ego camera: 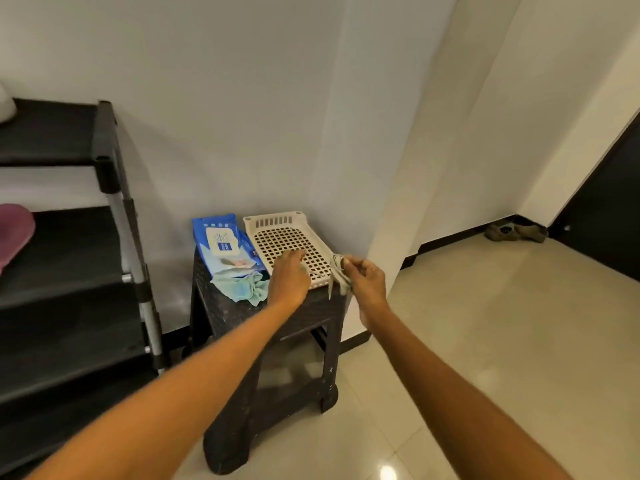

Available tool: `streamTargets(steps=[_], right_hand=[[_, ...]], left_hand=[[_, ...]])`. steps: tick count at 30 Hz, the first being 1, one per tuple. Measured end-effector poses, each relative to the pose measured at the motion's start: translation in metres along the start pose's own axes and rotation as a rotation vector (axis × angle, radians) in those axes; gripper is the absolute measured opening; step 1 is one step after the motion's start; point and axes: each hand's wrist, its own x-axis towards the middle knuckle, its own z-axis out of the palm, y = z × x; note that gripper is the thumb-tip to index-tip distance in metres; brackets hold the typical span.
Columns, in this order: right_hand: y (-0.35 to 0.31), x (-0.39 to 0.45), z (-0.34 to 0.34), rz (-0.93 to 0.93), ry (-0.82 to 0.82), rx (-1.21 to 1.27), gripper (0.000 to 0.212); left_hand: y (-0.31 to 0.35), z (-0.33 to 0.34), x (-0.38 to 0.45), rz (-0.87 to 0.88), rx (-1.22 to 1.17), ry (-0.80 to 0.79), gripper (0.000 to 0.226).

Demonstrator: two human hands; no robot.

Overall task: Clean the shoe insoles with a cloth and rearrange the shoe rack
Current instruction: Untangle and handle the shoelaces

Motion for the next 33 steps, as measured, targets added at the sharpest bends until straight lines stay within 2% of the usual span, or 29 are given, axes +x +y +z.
streamTargets(steps=[3,5,8,12,17,21,24,28,30,33], right_hand=[[0.01,0.039,-0.003,-0.004,-0.005,-0.148,0.013],[0.018,0.064,0.002,-0.004,0.01,-0.218,0.011],[0.029,0.096,0.02,-0.001,0.016,-0.34,0.007],[0.038,0.114,0.042,0.028,-0.043,-0.476,0.014],[0.041,0.126,0.051,0.072,-0.088,-0.634,0.015],[0.045,0.128,0.059,0.011,-0.103,-0.8,0.017],[0.052,0.125,0.064,-0.046,-0.078,-0.88,0.016],[0.046,0.121,0.066,-0.048,-0.131,-1.0,0.028],[0.041,0.113,0.063,-0.08,-0.147,-1.018,0.03],[0.039,0.103,0.053,-0.226,-0.078,-0.988,0.032]], left_hand=[[-0.021,0.009,0.053,0.292,0.451,-0.262,0.052],[-0.026,0.018,0.079,0.349,0.61,-0.468,0.054],[-0.032,0.031,0.097,0.383,0.697,-0.647,0.051],[-0.043,0.038,0.103,0.417,0.693,-0.748,0.043],[-0.054,0.02,0.108,0.435,0.633,-0.772,0.037],[-0.062,0.012,0.107,0.43,0.558,-0.748,0.026],[-0.066,0.01,0.104,0.459,0.543,-0.661,0.026],[-0.068,0.008,0.101,0.525,0.619,-0.505,0.034],[-0.067,0.005,0.091,0.499,0.622,-0.422,0.041],[-0.066,0.008,0.075,0.443,0.566,-0.312,0.044]])
